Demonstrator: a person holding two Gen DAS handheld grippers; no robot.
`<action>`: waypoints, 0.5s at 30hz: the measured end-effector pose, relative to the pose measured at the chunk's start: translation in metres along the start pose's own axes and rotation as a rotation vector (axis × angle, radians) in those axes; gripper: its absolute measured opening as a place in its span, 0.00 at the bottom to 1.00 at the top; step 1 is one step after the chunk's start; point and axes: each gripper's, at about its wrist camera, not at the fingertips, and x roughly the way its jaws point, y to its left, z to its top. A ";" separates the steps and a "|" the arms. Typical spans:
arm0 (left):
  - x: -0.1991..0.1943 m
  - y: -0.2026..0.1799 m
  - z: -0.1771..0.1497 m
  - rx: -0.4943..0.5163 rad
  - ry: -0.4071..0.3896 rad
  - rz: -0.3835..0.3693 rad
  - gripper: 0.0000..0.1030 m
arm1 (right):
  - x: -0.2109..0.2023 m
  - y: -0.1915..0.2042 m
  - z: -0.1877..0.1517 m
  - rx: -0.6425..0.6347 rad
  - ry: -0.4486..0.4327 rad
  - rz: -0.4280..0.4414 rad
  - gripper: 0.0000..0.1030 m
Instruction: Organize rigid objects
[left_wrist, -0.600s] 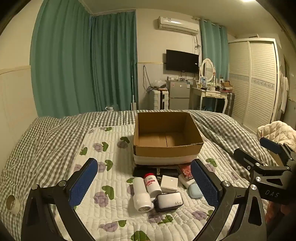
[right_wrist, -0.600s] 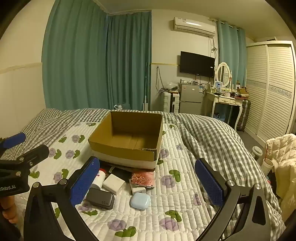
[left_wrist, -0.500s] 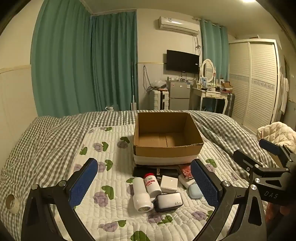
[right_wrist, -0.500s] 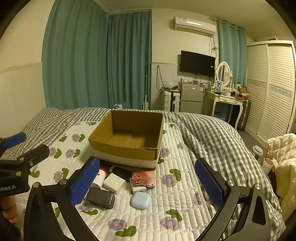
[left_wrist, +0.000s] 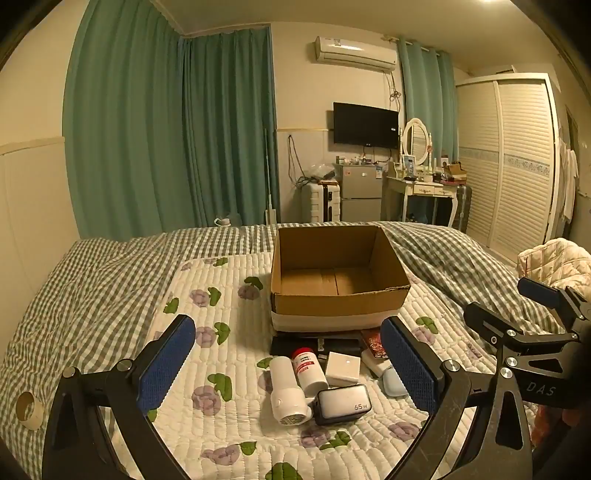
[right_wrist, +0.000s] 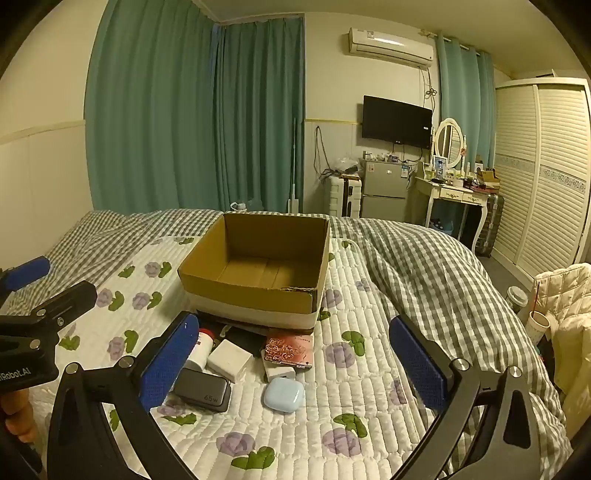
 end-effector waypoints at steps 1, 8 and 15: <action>0.000 0.000 0.000 0.000 -0.001 0.003 0.99 | 0.000 0.000 0.000 0.000 0.001 0.001 1.00; 0.004 0.004 -0.002 -0.003 0.003 0.009 0.99 | 0.001 0.001 -0.002 0.003 0.008 0.006 1.00; 0.004 0.004 -0.002 -0.001 -0.001 0.008 0.99 | 0.002 0.001 -0.001 0.003 0.009 0.006 1.00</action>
